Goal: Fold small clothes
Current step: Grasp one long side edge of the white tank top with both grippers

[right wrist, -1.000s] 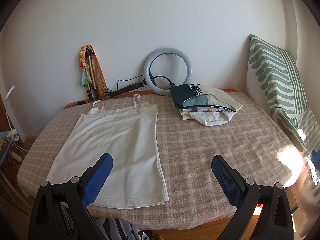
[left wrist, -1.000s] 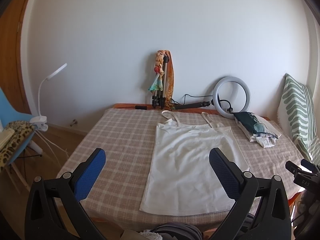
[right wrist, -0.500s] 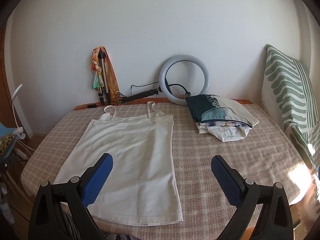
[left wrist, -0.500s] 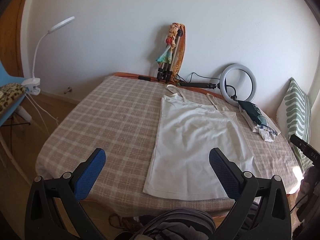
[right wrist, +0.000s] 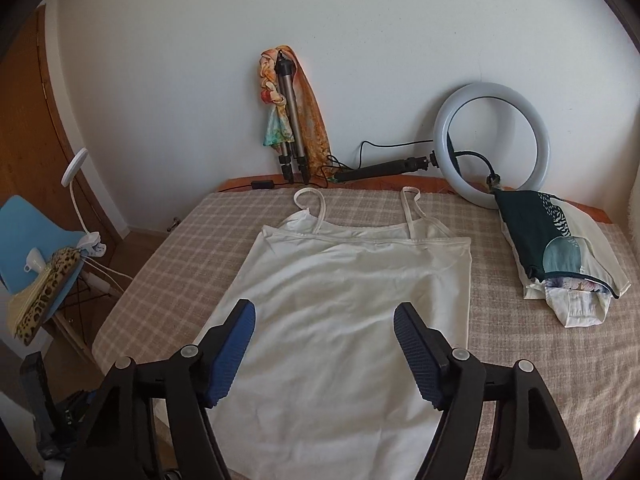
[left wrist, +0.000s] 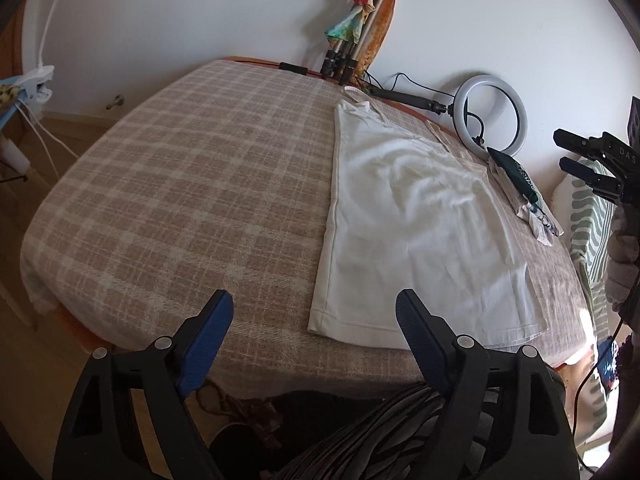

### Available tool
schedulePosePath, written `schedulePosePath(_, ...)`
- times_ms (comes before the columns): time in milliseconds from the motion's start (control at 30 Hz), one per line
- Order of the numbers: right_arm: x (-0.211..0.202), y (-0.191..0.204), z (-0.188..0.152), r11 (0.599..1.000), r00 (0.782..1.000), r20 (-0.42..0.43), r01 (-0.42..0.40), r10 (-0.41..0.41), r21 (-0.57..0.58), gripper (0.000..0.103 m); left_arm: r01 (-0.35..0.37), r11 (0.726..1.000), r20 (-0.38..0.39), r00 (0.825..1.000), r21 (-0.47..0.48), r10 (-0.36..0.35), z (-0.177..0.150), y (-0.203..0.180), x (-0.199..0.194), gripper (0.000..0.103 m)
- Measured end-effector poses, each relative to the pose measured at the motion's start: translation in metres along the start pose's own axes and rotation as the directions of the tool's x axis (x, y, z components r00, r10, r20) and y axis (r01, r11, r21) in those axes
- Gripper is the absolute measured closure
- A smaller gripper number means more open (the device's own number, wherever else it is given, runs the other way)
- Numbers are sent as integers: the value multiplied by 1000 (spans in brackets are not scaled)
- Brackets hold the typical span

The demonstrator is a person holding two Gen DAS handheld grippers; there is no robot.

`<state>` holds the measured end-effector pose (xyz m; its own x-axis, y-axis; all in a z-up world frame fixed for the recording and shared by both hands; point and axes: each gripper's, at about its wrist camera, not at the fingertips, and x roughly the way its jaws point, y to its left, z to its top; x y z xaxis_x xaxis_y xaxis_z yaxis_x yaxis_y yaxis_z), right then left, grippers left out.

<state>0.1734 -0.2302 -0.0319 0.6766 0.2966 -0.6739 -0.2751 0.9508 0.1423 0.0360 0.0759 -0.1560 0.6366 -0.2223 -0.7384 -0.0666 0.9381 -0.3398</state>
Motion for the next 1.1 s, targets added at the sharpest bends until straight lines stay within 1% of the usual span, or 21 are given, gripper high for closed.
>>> schedulePosePath(33,10,4,6,1000,1000,-17,-18,18,1,32,15,1000,-9,1000,-7,-15,-1,1,4,29)
schedulePosePath(67,22,8,14,999,998,-38,-41,42,6,34,31,999,-19,999,-15,-31,-2,3,7,32)
schedulePosePath(100,33,12,20,998,996,-57,-66,67,15,37,50,998,-29,998,-27,-50,-3,5,11,38)
schedulePosePath(133,45,15,26,995,993,-75,-93,95,27,38,71,997,-40,997,-40,-73,-4,6,15,43)
schedulePosePath(167,56,19,31,993,989,-93,-114,117,38,41,92,995,-47,994,-46,-94,-5,7,18,44)
schedulePosePath(200,71,24,38,990,984,-116,-131,136,49,43,105,993,-52,993,-45,-107,-6,6,21,48)
schedulePosePath(233,82,29,42,988,980,-134,-143,149,52,43,109,993,-56,992,-40,-111,-6,5,23,51)
schedulePosePath(300,106,41,50,985,971,-170,-166,171,42,45,117,993,-62,991,-32,-119,-7,3,27,52)
schedulePosePath(367,129,57,57,983,962,-204,-185,183,10,48,146,988,-69,986,-43,-149,-7,4,32,55)
schedulePosePath(400,141,64,60,981,955,-226,-196,190,-1,49,163,985,-73,983,-50,-167,-7,4,34,58)
schedulePosePath(433,153,71,62,979,948,-248,-206,198,-4,50,173,983,-77,981,-52,-177,-8,4,36,59)
schedulePosePath(500,178,82,67,977,935,-290,-213,203,0,51,175,983,-72,981,-47,-178,-8,4,38,60)
schedulePosePath(567,201,91,71,978,927,-319,-208,199,8,51,182,982,-65,981,-47,-185,-8,4,38,61)
schedulePosePath(700,247,104,79,981,912,-365,-191,188,28,60,223,972,-60,972,-77,-228,-7,11,42,69)
schedulePosePath(800,272,111,84,986,910,-382,-166,161,21,60,242,967,-57,967,-78,-247,-5,13,43,73)
schedulePosePath(867,287,115,85,987,903,-401,-156,152,22,60,260,962,-57,963,-85,-265,-5,14,45,74)
schedulePosePath(900,295,118,86,990,902,-412,-141,133,10,60,270,958,-57,959,-92,-276,-6,14,45,75)
schedulePosePath(967,307,125,87,995,901,-428,-92,66,-41,61,292,951,-54,953,-104,-299,-5,16,47,76)
schedulePosePath(1033,316,132,88,994,900,-436,-49,1,-100,61,307,945,-57,947,-111,-315,-5,17,49,81)
schedulePosePath(1067,320,134,88,993,899,-438,-41,-13,-115,61,311,944,-60,946,-112,-319,-4,17,51,83)
schedulePosePath(1100,324,136,89,991,897,-441,-39,-21,-125,62,315,943,-58,945,-112,-323,-3,17,52,86)
